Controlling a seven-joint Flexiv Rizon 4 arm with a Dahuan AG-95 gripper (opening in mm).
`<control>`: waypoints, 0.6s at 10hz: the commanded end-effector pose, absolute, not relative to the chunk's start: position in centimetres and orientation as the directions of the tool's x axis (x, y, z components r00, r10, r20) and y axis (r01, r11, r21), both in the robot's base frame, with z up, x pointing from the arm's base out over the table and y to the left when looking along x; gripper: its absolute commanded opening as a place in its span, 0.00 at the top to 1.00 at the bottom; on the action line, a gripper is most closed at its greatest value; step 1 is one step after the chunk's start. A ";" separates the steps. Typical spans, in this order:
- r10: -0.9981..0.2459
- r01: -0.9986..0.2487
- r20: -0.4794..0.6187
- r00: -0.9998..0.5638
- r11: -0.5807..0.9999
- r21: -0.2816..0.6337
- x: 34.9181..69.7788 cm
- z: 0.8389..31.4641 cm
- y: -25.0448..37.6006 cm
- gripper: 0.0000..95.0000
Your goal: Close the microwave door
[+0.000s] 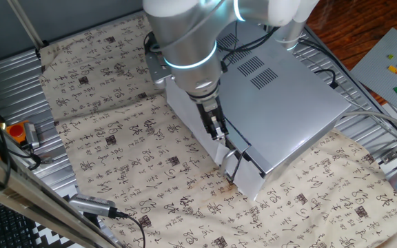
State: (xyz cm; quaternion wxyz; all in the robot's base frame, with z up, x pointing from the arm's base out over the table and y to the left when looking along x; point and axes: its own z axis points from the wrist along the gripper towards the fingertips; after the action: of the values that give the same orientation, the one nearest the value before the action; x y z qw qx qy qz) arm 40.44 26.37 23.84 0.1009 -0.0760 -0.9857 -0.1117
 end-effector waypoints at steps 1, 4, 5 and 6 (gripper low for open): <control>0.133 0.185 0.234 -0.963 0.959 0.214 40.1 23.9 26.3 1.00; 0.115 0.162 0.234 -0.965 0.968 0.193 40.0 23.9 26.4 1.00; 0.111 0.153 0.218 -0.970 0.970 0.188 40.0 23.8 26.4 1.00; 0.093 0.121 0.163 -0.982 0.978 0.170 40.4 23.7 26.0 1.00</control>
State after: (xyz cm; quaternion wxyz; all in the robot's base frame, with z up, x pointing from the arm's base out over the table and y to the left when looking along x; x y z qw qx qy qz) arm 40.45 26.30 23.71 0.0985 -0.0591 -0.9889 -0.0941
